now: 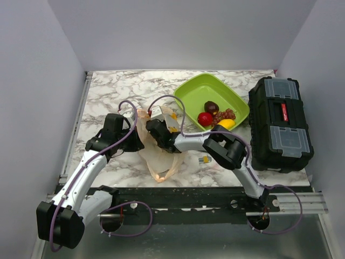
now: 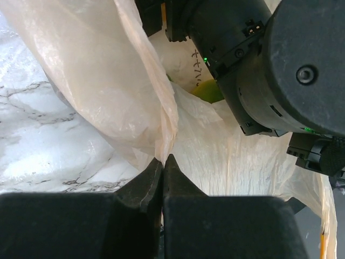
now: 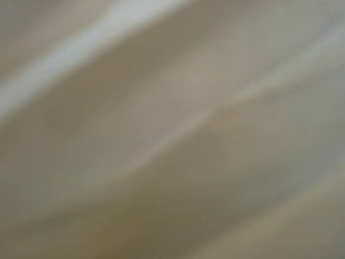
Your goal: Take the fake fruits out of the plastic bag
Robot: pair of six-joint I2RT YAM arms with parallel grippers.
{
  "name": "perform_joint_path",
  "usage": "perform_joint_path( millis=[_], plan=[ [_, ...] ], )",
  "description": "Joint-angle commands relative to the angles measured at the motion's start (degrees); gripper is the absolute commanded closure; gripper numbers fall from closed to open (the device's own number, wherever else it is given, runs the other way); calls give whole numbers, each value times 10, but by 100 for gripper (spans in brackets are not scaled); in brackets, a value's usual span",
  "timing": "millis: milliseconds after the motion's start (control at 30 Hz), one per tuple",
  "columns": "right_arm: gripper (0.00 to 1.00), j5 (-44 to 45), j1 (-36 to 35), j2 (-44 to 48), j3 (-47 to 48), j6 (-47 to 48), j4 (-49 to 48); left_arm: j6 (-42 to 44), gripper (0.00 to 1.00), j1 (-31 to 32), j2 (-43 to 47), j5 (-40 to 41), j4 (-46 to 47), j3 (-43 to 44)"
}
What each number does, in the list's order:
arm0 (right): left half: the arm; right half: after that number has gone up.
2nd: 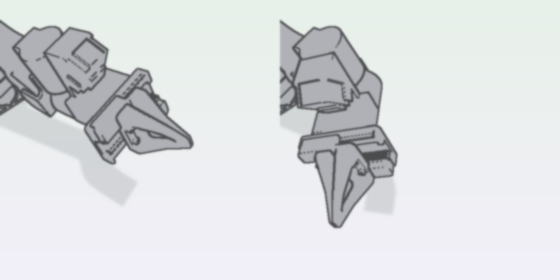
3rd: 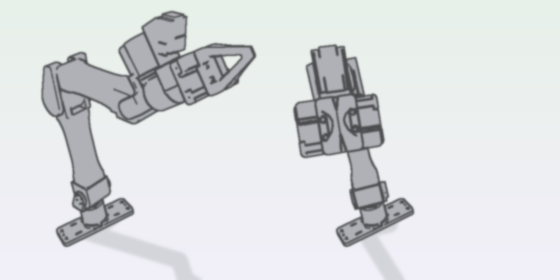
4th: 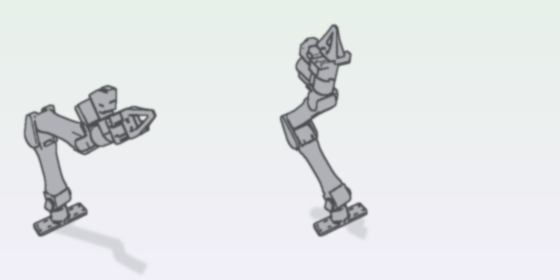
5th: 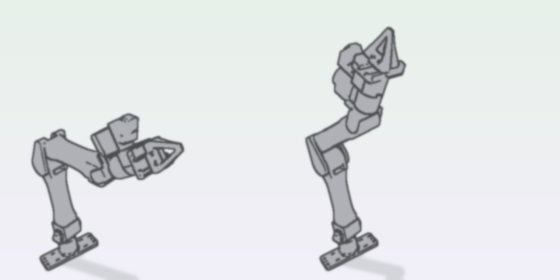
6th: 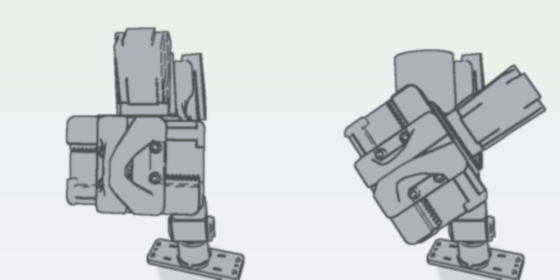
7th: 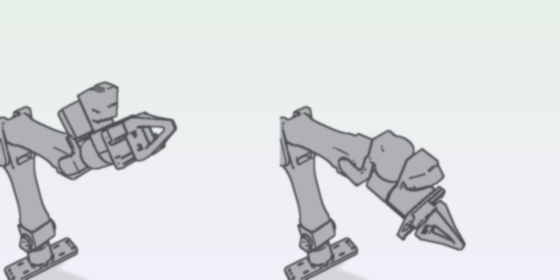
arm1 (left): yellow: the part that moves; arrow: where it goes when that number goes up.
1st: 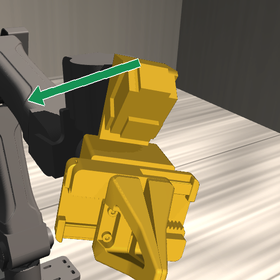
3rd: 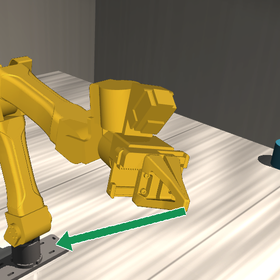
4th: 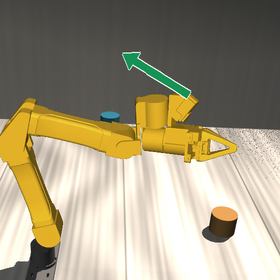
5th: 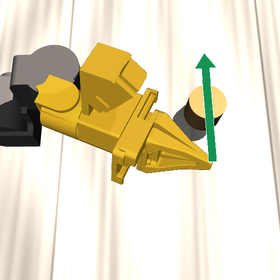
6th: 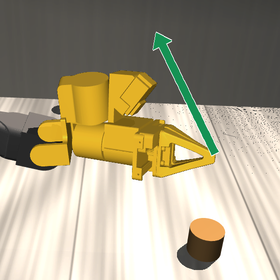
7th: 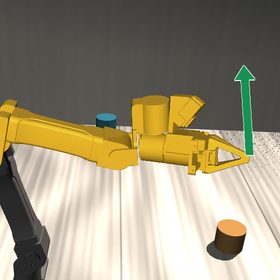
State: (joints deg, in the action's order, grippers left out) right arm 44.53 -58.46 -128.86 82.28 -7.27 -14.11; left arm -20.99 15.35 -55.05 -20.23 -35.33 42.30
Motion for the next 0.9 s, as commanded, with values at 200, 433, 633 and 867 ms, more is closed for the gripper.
perform_joint_path(
  millis=[200,433,633,867],
  plan=[
    [62,-40,3,28,-18,4,-31,1,100,-3,5,-13,6,8],
    [77,-94,1,119,-82,-44,-1,1,100,-3,1,-16,5,9],
    [80,-209,0,186,-128,-91,33,1,100,-3,1,-12,5,9],
    [82,-382,-1,265,-206,-141,7,1,100,-3,-1,-14,5,9]
  ],
)
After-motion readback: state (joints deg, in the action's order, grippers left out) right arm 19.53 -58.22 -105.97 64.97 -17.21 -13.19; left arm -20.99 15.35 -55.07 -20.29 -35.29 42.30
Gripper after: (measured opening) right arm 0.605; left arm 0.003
